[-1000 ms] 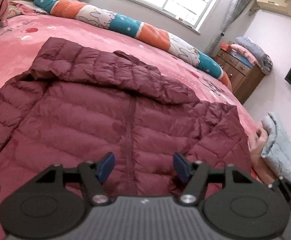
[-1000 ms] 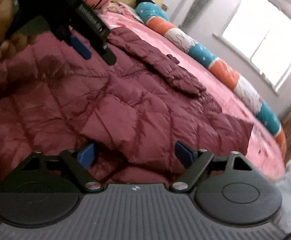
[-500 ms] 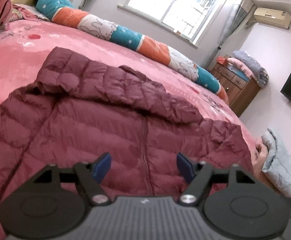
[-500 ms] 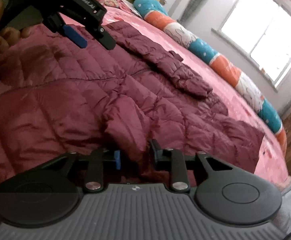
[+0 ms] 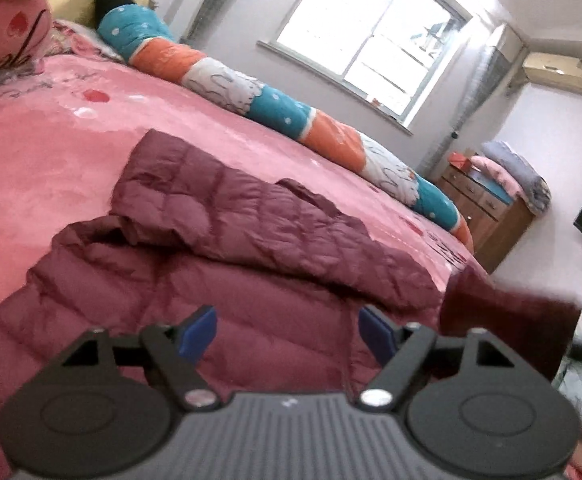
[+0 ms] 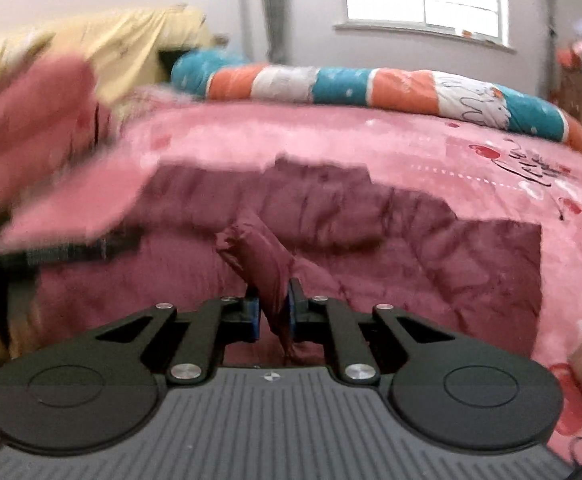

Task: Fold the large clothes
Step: 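Lift the sleeve with the right tool and carry it across the jacket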

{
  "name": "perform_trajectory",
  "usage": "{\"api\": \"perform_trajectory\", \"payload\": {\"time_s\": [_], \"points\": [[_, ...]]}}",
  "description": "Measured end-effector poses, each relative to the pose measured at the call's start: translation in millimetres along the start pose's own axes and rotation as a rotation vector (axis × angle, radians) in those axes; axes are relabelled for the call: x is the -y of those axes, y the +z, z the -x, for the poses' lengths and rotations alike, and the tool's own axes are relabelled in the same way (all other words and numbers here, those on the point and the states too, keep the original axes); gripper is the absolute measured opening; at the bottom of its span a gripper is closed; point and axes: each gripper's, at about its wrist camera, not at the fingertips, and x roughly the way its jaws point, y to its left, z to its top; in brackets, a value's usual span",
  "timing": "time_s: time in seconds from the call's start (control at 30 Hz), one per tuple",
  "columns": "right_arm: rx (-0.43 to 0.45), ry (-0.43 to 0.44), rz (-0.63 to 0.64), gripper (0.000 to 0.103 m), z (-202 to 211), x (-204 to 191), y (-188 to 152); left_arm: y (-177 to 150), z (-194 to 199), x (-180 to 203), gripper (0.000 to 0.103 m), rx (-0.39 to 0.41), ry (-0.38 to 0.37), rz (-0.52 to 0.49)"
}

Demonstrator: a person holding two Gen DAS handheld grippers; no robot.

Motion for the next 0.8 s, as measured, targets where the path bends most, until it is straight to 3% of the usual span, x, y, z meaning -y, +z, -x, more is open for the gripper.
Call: {"api": "perform_trajectory", "payload": {"time_s": [0.2, 0.43, 0.67, 0.8], "points": [[0.114, 0.092, -0.202, 0.015, -22.8, 16.1, 69.0, 4.1, -7.3, -9.1, 0.079, -0.021, -0.002, 0.005], [0.214, 0.140, -0.257, 0.015, -64.4, 13.9, 132.2, 14.6, -8.0, -15.3, 0.082, -0.002, 0.013, -0.022], [0.241, 0.205, -0.228, 0.015, -122.0, -13.2, 154.5, 30.3, -0.4, -45.9, 0.082, 0.060, 0.068, 0.116], [0.205, 0.262, -0.226, 0.015, -161.1, -31.1, 151.6, 40.0, 7.6, -68.5, 0.082, 0.111, 0.102, 0.221]]}}
